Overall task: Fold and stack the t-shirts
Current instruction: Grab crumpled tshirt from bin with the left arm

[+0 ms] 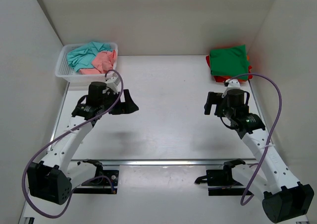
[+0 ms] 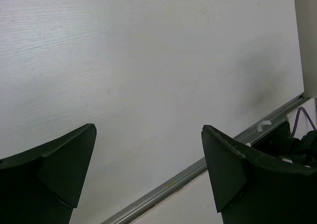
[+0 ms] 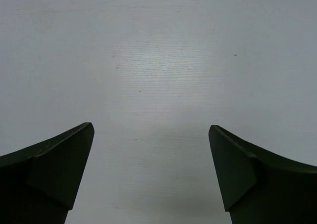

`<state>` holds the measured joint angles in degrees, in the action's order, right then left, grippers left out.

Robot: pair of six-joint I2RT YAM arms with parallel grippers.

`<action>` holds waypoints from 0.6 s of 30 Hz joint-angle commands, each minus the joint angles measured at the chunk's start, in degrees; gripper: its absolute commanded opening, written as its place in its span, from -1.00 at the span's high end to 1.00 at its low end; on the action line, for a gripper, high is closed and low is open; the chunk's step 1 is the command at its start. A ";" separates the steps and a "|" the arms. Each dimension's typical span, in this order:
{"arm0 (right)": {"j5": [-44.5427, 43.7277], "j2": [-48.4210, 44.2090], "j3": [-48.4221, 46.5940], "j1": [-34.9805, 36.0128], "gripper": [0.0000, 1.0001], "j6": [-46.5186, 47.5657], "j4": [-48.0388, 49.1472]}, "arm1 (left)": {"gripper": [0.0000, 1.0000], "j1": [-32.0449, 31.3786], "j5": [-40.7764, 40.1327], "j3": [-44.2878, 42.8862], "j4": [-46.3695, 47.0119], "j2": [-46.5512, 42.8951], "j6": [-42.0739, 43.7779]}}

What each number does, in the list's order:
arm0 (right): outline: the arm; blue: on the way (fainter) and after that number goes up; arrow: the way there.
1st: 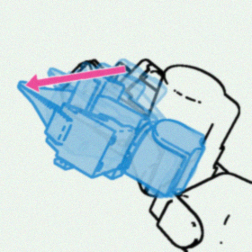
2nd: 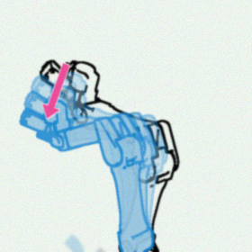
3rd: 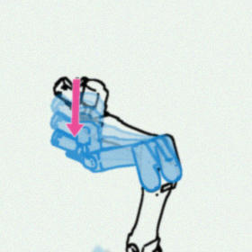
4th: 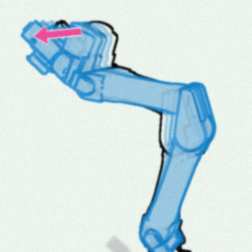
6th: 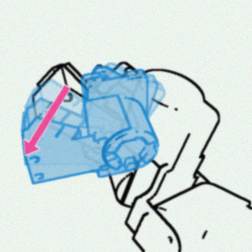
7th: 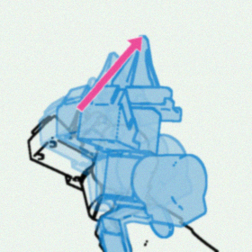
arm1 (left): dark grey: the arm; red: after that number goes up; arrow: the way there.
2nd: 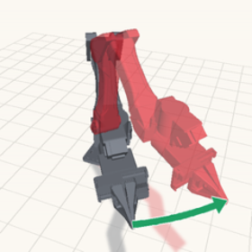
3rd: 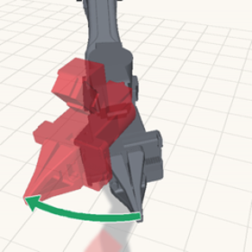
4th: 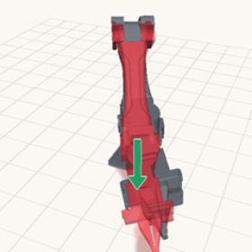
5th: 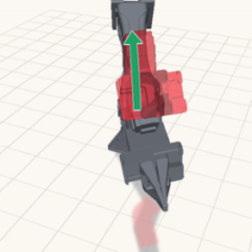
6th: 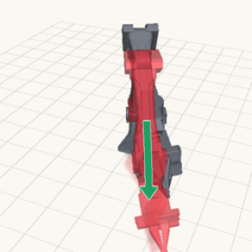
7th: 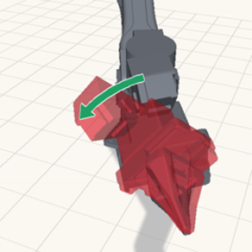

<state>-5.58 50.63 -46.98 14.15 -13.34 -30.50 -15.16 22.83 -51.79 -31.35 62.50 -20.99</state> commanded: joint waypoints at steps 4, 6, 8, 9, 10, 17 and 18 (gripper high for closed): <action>3.64 -2.12 -0.13 -2.55 -1.00 0.16 0.80 | -0.96 0.83 4.24 5.89 12.95 -13.06 -1.24; 4.96 -2.64 0.49 -3.86 -0.99 0.86 1.32 | -0.98 1.44 -1.79 14.57 24.80 -22.29 -6.93; 6.97 -2.73 0.48 -4.48 -0.98 0.95 0.97 | -0.98 3.54 -5.32 17.07 27.74 -24.09 -7.66; 7.16 -2.38 0.57 -4.22 -0.98 0.95 1.58 | -0.97 5.64 -7.08 14.98 26.01 -21.74 -5.31; 7.60 -2.21 0.40 -4.05 -1.00 0.60 1.76 | -0.97 6.36 -8.40 12.01 24.77 -19.72 -4.59; 8.75 2.54 -2.50 -0.97 -0.98 1.39 3.69 | 0.99 14.36 -17.19 -12.34 25.13 9.95 -3.27; 8.84 3.93 -3.11 -0.62 -0.98 1.65 3.78 | 0.97 14.80 -19.64 -18.29 23.29 15.75 -2.48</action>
<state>1.96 52.45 -47.13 12.51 -12.80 -29.50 -2.31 9.89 -59.48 -7.57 68.71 -24.53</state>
